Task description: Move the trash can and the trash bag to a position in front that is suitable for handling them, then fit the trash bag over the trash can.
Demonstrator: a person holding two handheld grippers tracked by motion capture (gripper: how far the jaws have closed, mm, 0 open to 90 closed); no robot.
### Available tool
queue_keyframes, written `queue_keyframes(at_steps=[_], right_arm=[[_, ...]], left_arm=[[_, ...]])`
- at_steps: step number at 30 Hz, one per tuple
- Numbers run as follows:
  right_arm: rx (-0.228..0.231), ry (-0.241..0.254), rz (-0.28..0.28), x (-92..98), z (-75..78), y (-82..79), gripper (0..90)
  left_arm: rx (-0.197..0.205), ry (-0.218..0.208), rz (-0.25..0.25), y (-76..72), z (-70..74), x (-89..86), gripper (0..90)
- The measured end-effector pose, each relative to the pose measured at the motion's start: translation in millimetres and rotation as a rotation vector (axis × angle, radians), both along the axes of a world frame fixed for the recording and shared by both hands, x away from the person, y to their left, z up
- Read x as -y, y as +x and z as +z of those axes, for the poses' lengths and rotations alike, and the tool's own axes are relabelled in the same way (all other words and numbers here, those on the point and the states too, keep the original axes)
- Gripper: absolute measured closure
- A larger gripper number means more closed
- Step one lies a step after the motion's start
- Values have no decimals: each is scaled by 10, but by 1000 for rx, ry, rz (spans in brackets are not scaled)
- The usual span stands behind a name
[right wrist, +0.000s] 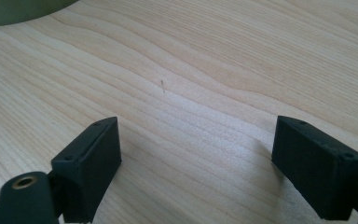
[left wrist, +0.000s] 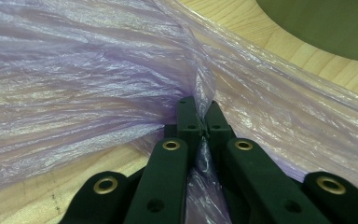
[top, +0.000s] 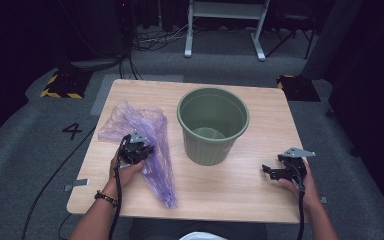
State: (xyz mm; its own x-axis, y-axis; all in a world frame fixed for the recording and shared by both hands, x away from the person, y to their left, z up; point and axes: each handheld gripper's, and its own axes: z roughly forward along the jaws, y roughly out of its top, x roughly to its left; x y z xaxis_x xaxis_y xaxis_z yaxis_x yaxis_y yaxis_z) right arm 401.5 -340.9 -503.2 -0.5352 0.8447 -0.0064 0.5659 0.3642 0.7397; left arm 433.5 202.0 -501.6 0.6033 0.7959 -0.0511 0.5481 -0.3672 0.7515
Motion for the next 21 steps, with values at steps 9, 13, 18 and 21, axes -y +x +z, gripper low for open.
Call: queue_keyframes(at_steps=[9,13,18,21], right_arm=[[0,-1,0,-2,-2,5,153],[0,-1,-2,-3,-2,4,152],[-1,0,-3,-3,-2,4,152],[-2,2,-3,-3,-2,5,152]], left_arm=[[36,-9,-16,0,46,15,893],[65,-30,-9,-14,104,-12,894],[102,-92,-1,-43,220,-52,895],[128,-117,7,-54,299,-70,895]])
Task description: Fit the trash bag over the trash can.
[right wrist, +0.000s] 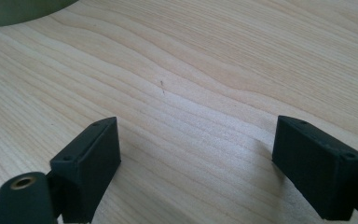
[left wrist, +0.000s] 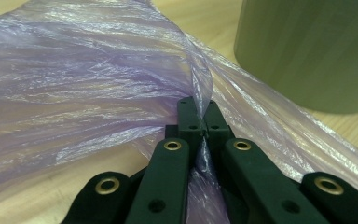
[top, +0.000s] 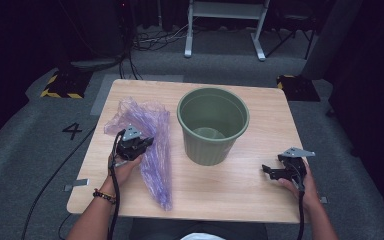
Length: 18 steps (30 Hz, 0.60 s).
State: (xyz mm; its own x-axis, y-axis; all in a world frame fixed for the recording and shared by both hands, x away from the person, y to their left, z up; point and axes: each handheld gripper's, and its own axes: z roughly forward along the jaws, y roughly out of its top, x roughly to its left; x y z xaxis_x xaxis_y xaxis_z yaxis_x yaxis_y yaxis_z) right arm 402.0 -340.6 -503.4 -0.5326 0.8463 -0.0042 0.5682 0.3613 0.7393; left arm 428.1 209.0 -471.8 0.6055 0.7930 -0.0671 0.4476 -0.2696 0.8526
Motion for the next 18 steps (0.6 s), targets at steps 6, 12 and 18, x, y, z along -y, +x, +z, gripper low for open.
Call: queue_keyframes(at_steps=[6,12,18], right_arm=[[0,-2,-7,-3,1,-6,151],[1,-2,-4,-2,2,-8,154],[8,-4,11,2,4,-17,166]], left_arm=[[60,-41,25,2,207,0,895],[151,-83,75,29,541,-33,895],[231,-111,103,77,932,-41,895]])
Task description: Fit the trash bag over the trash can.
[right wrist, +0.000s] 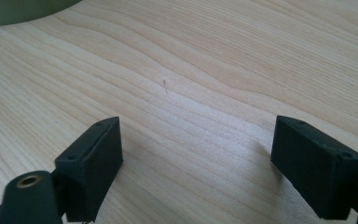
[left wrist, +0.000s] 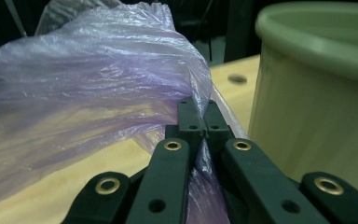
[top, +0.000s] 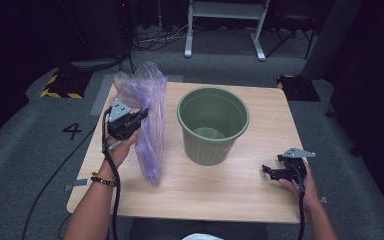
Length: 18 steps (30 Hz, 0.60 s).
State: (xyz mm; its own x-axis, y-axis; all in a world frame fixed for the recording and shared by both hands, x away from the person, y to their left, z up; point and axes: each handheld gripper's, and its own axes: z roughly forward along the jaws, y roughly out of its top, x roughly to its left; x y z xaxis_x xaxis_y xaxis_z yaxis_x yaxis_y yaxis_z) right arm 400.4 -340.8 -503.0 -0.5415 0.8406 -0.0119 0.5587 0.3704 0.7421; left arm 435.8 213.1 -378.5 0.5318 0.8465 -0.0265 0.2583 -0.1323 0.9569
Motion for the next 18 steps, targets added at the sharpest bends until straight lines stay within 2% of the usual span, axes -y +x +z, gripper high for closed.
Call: queue_keyframes(at_steps=[1,3,4,6,7,9,14,18], right_arm=[[0,0,0,0,0,0,166],[5,-4,2,-2,12,-6,179],[8,5,2,0,18,-6,179],[6,52,6,1,51,-3,183],[13,52,7,-10,77,-6,183],[39,41,7,-35,135,-25,185],[97,102,48,-83,340,-110,190],[159,144,92,-142,577,-177,184]], left_arm=[[0,0,0,0,0,0,896],[27,-25,-2,27,157,15,895],[34,-20,-4,30,203,31,895],[54,-21,-10,39,284,72,895],[63,-18,-12,47,323,90,895],[75,-20,-20,70,399,124,895],[111,-23,-42,103,611,211,895],[149,0,-53,99,802,316,895]])
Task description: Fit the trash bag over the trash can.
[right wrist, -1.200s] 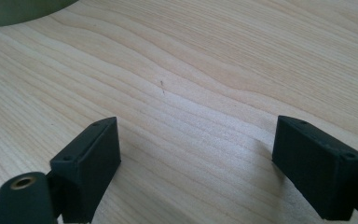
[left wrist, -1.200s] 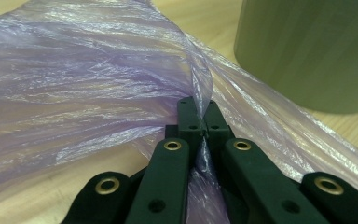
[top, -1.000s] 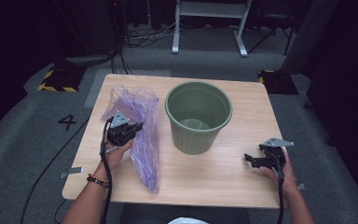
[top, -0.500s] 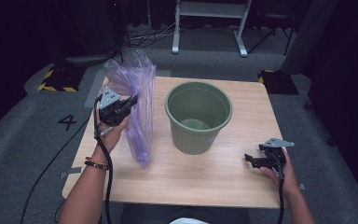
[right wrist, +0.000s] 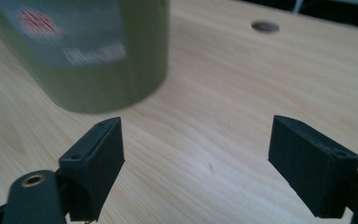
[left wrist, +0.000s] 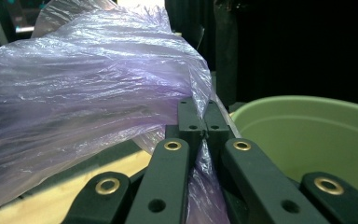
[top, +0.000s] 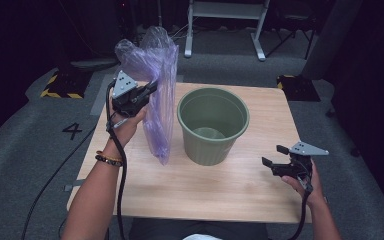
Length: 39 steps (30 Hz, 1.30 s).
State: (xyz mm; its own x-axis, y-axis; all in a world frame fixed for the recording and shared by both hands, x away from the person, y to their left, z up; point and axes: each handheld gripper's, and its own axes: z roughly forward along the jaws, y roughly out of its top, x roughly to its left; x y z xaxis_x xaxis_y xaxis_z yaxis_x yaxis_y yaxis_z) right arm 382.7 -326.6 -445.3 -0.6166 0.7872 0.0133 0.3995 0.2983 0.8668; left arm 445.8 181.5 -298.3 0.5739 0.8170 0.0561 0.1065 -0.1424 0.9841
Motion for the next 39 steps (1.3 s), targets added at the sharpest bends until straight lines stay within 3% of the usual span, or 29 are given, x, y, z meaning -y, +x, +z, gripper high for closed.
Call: queue_keyframes(at_steps=[7,14,17,23,27,31,33,37,39], right_arm=[[121,40,83,-233,466,-104,220],[184,71,139,-479,886,-97,246],[204,80,146,-535,981,-89,246],[223,100,198,-785,1198,-63,247],[232,103,212,-937,1280,-29,241],[228,121,254,-1233,1391,48,209],[227,126,261,-1273,1407,61,204],[216,148,289,-1515,1492,148,185],[209,141,298,-1595,1516,176,180]], left_arm=[[50,39,-24,12,334,245,895],[101,56,-45,63,634,523,895],[122,61,-49,72,733,615,895],[143,49,-63,117,897,842,895],[148,47,-77,126,933,955,895],[159,37,-101,104,965,1114,895],[163,35,-105,95,975,1142,895],[183,13,-124,58,1038,1234,895],[214,-2,-124,21,1089,1299,895]])
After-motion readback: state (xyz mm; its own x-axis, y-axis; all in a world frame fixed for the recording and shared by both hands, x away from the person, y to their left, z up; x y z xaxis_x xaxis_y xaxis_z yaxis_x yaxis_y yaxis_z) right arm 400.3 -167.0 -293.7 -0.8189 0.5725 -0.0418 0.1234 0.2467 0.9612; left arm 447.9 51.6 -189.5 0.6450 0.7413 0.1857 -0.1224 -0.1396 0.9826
